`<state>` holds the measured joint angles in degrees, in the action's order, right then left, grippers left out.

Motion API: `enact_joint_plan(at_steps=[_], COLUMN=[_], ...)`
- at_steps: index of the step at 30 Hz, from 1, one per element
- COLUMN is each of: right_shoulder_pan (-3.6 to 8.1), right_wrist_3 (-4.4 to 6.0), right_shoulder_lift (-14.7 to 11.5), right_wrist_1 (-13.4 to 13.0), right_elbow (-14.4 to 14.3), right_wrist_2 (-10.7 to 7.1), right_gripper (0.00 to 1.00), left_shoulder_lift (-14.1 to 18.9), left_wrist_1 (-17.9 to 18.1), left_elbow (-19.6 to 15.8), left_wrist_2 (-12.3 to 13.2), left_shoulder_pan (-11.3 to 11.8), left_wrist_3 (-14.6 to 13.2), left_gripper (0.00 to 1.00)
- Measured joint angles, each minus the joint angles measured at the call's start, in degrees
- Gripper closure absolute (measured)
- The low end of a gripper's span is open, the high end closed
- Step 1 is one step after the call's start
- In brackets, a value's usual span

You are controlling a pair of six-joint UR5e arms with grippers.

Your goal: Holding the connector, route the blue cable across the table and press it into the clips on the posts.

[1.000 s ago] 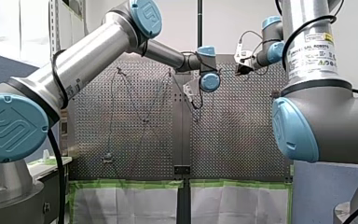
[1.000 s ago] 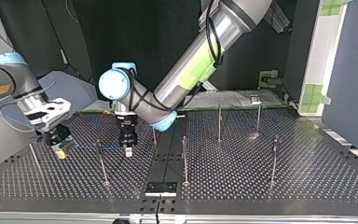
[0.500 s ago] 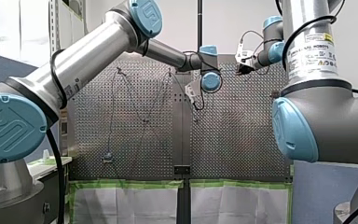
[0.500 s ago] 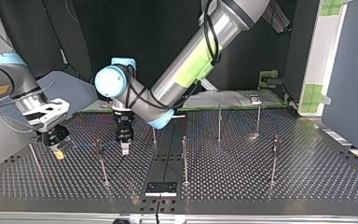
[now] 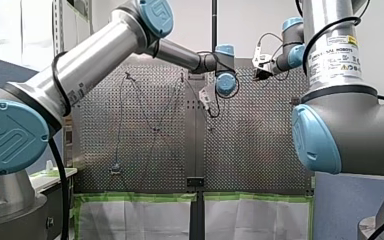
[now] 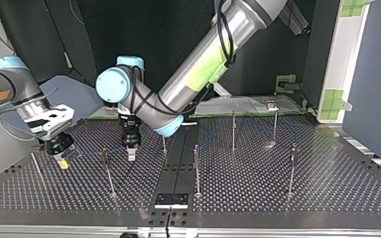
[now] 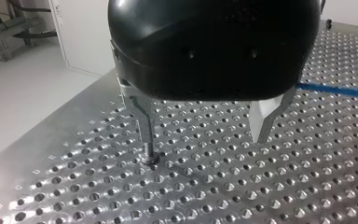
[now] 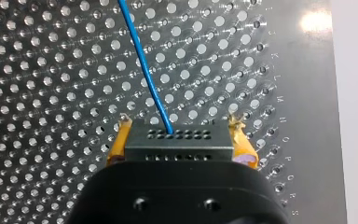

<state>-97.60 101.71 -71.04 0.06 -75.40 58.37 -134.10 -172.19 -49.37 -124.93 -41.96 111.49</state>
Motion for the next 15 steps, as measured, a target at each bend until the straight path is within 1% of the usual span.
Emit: enact_joint_plan(at_steps=[5,10,13,15], right_shoulder_pan=[0.00,0.01,0.01,0.00], right_wrist_3=[0.00,0.00,0.03,0.05], right_shoulder_lift=[0.01,0.05,0.05,0.05], right_wrist_1=[0.02,0.08,0.10,0.10], right_elbow=[0.00,0.01,0.01,0.01], right_wrist_2=[0.00,0.00,0.00,0.00], right_gripper=[1.00,1.00,1.00,1.00], left_shoulder_lift=[1.20,1.82,2.61,3.40], left_wrist_1=[-2.36,-4.92,-6.25,-7.08], left_elbow=[0.00,-0.10,-0.78,-1.58], left_wrist_2=[0.72,2.67,2.47,1.79], left_shoulder_pan=[-0.56,-2.29,-3.50,-4.39], left_wrist_3=[1.11,1.11,1.16,1.22], left_gripper=[0.00,0.00,0.00,0.00])
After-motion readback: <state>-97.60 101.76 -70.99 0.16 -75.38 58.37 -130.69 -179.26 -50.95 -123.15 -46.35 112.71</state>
